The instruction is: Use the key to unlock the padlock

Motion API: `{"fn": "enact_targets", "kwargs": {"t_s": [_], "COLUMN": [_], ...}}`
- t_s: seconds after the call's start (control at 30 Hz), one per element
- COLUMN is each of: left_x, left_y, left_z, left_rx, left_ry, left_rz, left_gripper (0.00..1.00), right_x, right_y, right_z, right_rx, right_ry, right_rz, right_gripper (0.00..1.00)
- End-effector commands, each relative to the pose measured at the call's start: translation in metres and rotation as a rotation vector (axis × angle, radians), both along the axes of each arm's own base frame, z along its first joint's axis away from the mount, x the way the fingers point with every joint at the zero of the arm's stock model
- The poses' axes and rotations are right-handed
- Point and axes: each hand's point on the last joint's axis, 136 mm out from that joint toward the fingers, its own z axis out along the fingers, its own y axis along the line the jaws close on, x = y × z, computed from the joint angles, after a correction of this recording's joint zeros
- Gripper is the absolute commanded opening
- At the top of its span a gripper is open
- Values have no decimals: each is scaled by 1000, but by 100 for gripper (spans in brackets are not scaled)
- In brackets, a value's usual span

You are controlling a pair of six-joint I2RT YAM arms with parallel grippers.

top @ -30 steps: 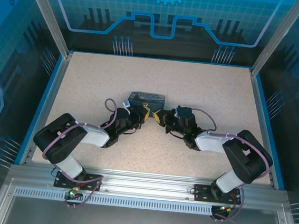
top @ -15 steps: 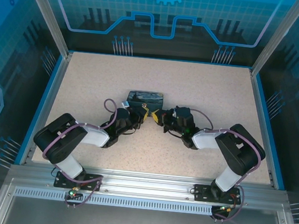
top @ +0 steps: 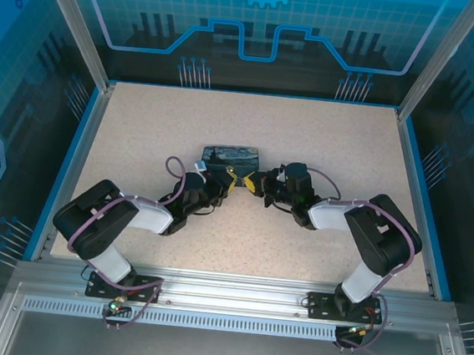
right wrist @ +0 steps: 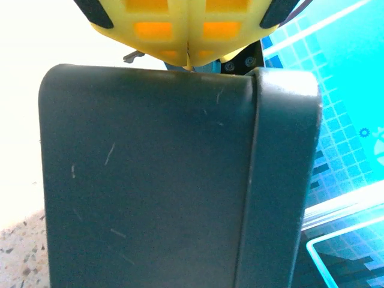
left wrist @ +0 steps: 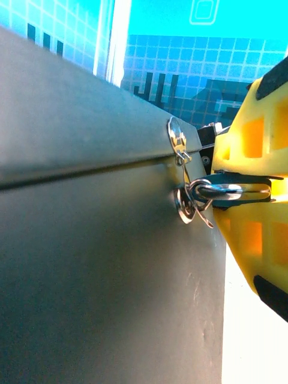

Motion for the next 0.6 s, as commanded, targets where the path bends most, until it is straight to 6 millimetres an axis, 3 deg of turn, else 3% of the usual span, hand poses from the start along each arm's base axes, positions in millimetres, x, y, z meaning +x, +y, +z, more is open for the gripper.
{"fn": "enact_targets", "kwargs": {"t_s": [0.0,0.33,0.57], "left_x": [-28,-31,-34], "left_y": [-37,-44,-46], "left_z": [29,33,31], "left_rx": [-59,-56,-43], "left_ry": [-93,-131,-137], "left_rz": [-207,-255,-278], "left_gripper": [0,0,0], "right_x": [3,2,2], "right_y": [14,7,14], "right_z": [17,6,17], "right_rx": [30,61,88], "right_ry": [-52,-8,20], "right_rz": [59,37,77], "right_gripper": [0,0,0]}}
